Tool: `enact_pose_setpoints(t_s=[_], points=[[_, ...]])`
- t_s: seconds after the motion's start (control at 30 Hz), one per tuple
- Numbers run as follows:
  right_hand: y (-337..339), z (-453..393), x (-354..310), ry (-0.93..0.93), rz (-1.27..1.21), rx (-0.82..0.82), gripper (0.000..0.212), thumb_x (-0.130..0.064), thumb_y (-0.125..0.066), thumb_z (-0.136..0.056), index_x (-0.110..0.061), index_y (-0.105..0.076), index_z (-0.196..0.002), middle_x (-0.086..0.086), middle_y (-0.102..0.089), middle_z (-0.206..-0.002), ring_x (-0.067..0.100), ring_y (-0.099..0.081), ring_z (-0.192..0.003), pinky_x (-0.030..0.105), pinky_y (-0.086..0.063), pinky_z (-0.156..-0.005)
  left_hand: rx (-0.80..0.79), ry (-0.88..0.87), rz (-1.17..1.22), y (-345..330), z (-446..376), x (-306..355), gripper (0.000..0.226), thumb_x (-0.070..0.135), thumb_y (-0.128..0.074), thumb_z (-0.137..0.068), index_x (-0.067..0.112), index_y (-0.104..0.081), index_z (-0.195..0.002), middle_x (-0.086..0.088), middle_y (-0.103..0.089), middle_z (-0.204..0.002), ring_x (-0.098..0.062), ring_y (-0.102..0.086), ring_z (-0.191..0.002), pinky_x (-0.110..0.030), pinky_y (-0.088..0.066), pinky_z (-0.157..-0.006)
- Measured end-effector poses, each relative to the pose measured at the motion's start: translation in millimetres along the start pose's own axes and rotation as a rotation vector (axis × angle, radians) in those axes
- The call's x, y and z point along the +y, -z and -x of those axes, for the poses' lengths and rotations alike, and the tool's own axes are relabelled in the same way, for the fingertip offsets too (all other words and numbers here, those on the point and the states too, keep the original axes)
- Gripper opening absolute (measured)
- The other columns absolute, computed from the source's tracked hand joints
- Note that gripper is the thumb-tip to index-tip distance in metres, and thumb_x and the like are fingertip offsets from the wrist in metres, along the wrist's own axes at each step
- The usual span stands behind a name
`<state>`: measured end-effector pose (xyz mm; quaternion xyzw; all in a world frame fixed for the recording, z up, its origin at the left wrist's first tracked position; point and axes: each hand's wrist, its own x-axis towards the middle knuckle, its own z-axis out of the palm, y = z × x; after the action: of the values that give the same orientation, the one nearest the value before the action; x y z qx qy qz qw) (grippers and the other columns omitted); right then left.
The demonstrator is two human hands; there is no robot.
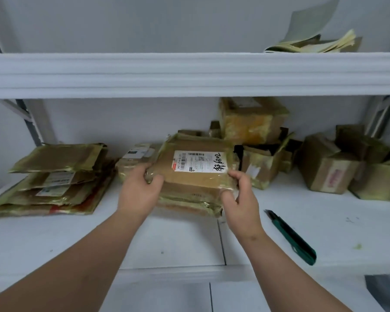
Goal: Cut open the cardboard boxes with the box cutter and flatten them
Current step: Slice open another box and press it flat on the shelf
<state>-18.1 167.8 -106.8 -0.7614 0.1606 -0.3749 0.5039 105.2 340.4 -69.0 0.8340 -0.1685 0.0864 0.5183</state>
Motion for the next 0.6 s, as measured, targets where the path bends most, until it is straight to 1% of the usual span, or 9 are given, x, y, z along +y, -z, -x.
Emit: enact_pose_setpoints(t_s=[0.07, 0.1, 0.2, 0.3, 0.37, 0.43, 0.5, 0.57, 0.6], points=[[13, 14, 5, -0.029, 0.034, 0.024, 0.038, -0.016, -0.054, -0.093, -0.036, -0.047, -0.124, -0.02, -0.058, -0.108, -0.01, -0.059, -0.078, 0.013, -0.048, -0.067, -0.032, -0.008, -0.009, -8, 14, 1, 0.038, 0.034, -0.058, -0.086, 0.022, -0.06, -0.122, 0.001, -0.065, -0.111, -0.016, -0.059, -0.094, -0.029, -0.045, -0.079], [17, 21, 8, -0.047, 0.052, 0.028, 0.038, -0.018, -0.054, -0.093, -0.038, -0.046, -0.124, -0.02, -0.059, -0.109, -0.008, -0.06, -0.082, 0.018, -0.051, -0.071, -0.053, -0.004, -0.016, -10, 20, 0, 0.031, 0.029, -0.059, -0.089, 0.024, -0.06, -0.119, 0.001, -0.065, -0.107, -0.015, -0.06, -0.09, -0.028, -0.043, -0.074], [25, 41, 16, -0.106, 0.094, 0.003, 0.041, -0.023, -0.055, -0.092, -0.038, -0.043, -0.128, -0.015, -0.062, -0.117, 0.002, -0.062, -0.08, 0.031, -0.055, -0.075, -0.127, 0.045, -0.04, -14, 35, -11, 0.031, 0.031, -0.059, -0.09, 0.025, -0.058, -0.12, 0.002, -0.064, -0.11, -0.016, -0.06, -0.092, -0.034, -0.048, -0.082], [35, 57, 19, -0.117, 0.106, -0.013, 0.044, -0.029, -0.059, -0.092, -0.044, -0.036, -0.127, -0.021, -0.058, -0.121, 0.003, -0.061, -0.09, 0.027, -0.049, -0.078, -0.169, 0.088, -0.019, -17, 51, -19, 0.039, 0.033, -0.058, -0.092, 0.026, -0.053, -0.13, 0.002, -0.059, -0.119, -0.017, -0.058, -0.099, -0.035, -0.047, -0.086], [42, 64, 20, -0.155, 0.09, -0.02, 0.045, -0.031, -0.059, -0.094, -0.048, -0.032, -0.125, -0.027, -0.056, -0.116, 0.004, -0.06, -0.091, 0.024, -0.045, -0.078, -0.212, 0.091, -0.011, -20, 61, -20, 0.047, 0.033, -0.056, -0.095, 0.027, -0.045, -0.14, -0.001, -0.054, -0.124, -0.02, -0.056, -0.103, -0.034, -0.044, -0.086], [50, 71, 21, -0.176, 0.065, 0.003, 0.043, -0.031, -0.059, -0.095, -0.047, -0.032, -0.123, -0.031, -0.053, -0.112, 0.008, -0.059, -0.101, 0.024, -0.044, -0.083, -0.259, 0.053, -0.02, -26, 71, -18, 0.045, 0.033, -0.053, -0.097, 0.033, -0.043, -0.141, -0.002, -0.052, -0.125, -0.02, -0.055, -0.104, -0.032, -0.043, -0.086], [60, 72, 21, -0.176, 0.059, 0.022, 0.04, -0.03, -0.059, -0.095, -0.046, -0.033, -0.121, -0.032, -0.052, -0.111, 0.011, -0.059, -0.104, 0.024, -0.044, -0.084, -0.299, 0.005, -0.053, -32, 75, -14, 0.041, 0.035, -0.049, -0.099, 0.039, -0.046, -0.14, -0.001, -0.05, -0.125, -0.014, -0.054, -0.099, -0.029, -0.042, -0.086], [71, 67, 22, -0.174, 0.062, 0.032, 0.037, -0.03, -0.058, -0.095, -0.042, -0.037, -0.123, -0.03, -0.053, -0.109, 0.012, -0.058, -0.099, 0.021, -0.044, -0.078, -0.33, -0.029, -0.096, -40, 75, -8, 0.037, 0.035, -0.046, -0.101, 0.04, -0.05, -0.137, -0.001, -0.047, -0.124, -0.002, -0.051, -0.088, -0.018, -0.039, -0.078], [76, 63, 24, -0.18, 0.072, 0.035, 0.037, -0.031, -0.058, -0.094, -0.038, -0.041, -0.125, -0.028, -0.054, -0.109, 0.011, -0.057, -0.097, 0.021, -0.046, -0.077, -0.344, -0.038, -0.119, -45, 74, -4, 0.036, 0.035, -0.045, -0.102, 0.039, -0.052, -0.136, -0.001, -0.047, -0.124, 0.0, -0.05, -0.085, -0.015, -0.037, -0.074]])
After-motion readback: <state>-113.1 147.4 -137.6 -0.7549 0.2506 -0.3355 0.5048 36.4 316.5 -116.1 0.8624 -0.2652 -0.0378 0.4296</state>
